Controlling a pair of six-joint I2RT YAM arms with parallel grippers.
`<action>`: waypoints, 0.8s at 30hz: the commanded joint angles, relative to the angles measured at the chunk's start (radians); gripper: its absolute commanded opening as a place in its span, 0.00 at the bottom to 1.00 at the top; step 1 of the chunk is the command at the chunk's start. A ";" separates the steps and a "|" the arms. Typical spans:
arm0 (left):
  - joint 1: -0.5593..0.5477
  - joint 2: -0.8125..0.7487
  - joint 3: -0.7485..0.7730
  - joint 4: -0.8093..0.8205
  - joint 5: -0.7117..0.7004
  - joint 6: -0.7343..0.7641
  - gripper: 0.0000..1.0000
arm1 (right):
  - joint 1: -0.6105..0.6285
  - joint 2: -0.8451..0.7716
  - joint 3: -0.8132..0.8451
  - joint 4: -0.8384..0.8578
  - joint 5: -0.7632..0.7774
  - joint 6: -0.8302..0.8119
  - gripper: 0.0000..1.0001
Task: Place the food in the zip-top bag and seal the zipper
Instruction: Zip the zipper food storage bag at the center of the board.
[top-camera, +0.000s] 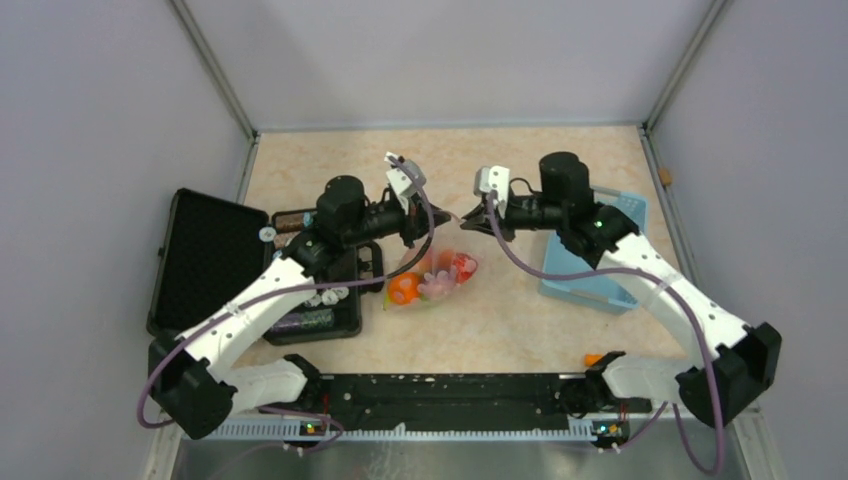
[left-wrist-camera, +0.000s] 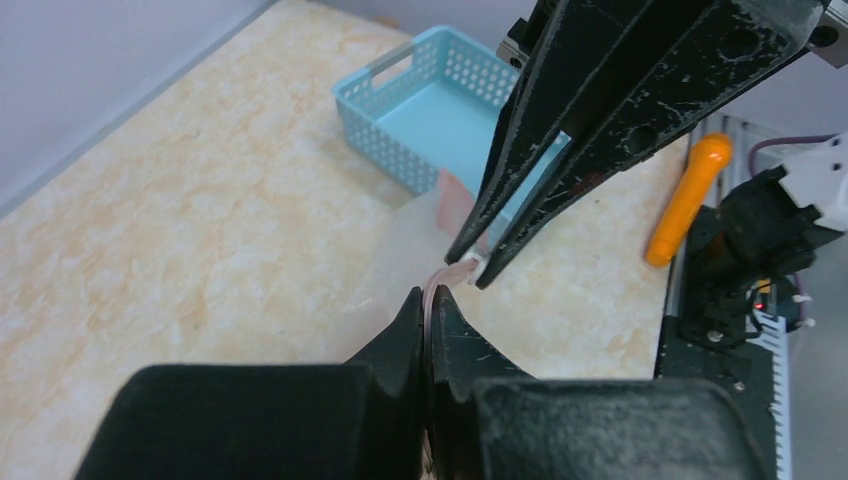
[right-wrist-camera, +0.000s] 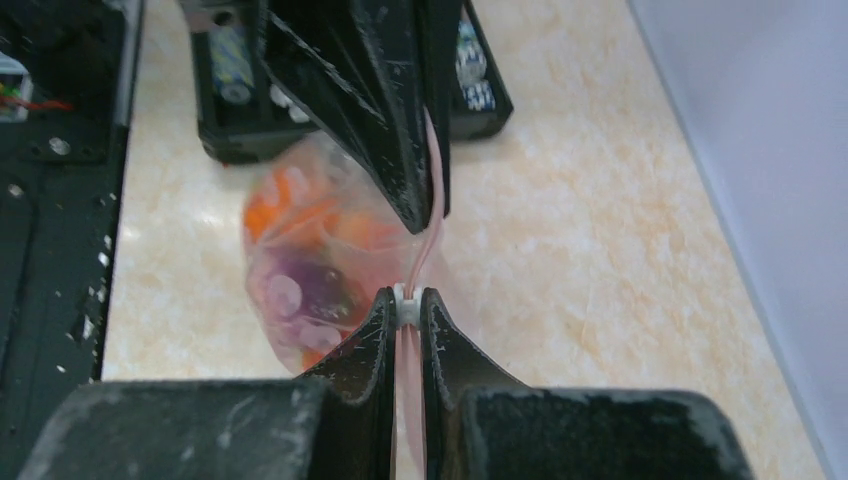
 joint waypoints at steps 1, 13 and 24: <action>-0.014 -0.086 0.072 0.141 0.139 -0.046 0.00 | 0.004 -0.161 -0.048 0.176 -0.189 0.066 0.00; -0.013 -0.077 0.000 0.096 -0.202 -0.014 0.00 | 0.005 0.008 0.042 -0.012 0.183 0.047 0.00; -0.013 -0.023 0.015 0.031 -0.108 -0.002 0.00 | 0.006 -0.037 -0.015 0.145 0.228 0.100 0.00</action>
